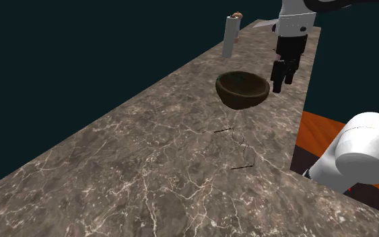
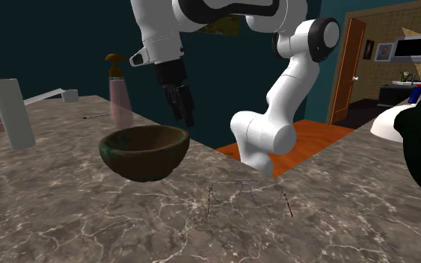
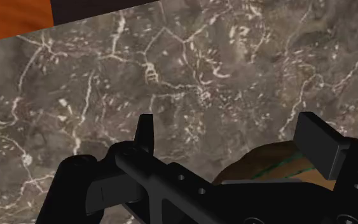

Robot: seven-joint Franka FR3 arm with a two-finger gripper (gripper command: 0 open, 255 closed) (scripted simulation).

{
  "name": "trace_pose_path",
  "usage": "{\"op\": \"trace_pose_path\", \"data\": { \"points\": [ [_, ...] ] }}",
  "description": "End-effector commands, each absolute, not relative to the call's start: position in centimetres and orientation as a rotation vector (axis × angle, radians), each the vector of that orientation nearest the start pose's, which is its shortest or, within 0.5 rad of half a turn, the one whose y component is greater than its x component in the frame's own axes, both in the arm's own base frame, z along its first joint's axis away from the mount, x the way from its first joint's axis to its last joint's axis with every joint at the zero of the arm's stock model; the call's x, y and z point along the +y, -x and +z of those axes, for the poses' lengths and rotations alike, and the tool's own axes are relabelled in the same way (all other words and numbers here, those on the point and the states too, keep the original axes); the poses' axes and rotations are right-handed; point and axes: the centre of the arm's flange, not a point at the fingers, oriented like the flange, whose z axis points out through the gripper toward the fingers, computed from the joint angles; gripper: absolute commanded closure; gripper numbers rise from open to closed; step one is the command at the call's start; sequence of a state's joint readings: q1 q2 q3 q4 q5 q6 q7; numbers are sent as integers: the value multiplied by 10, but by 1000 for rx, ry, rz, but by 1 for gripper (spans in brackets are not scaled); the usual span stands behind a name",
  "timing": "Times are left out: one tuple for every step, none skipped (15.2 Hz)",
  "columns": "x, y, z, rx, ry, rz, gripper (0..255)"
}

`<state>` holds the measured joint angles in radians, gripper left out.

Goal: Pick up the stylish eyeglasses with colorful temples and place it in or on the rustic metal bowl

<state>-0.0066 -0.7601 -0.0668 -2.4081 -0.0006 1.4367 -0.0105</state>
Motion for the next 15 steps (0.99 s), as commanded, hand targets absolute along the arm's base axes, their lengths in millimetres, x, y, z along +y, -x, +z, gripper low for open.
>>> {"op": "trace_pose_path", "data": {
  "points": [
    [-26, -294, 548, 61, 3072, 325, 0],
    [-13, -290, 547, 77, 3075, 303, 0],
    [0, -286, 545, 94, 3078, 281, 0],
    [13, -282, 544, 110, 3081, 259, 0],
    [26, -278, 542, 127, 3084, 237, 0],
    [39, -274, 540, 143, 3086, 215, 0],
    [52, -271, 539, 159, 3088, 193, 0],
    [66, -267, 537, 176, 3090, 170, 0],
    [79, -264, 535, 192, 3091, 148, 0],
    [92, -261, 533, 209, 3093, 126, 0],
    [106, -258, 531, 225, 3094, 103, 0],
    [119, -256, 529, 242, 3095, 81, 0],
    [132, -253, 526, 258, 3095, 59, 0],
    [146, -251, 524, 275, 3096, 36, 0],
    [159, -249, 522, 291, 3096, 14, 0]
  ]
}}
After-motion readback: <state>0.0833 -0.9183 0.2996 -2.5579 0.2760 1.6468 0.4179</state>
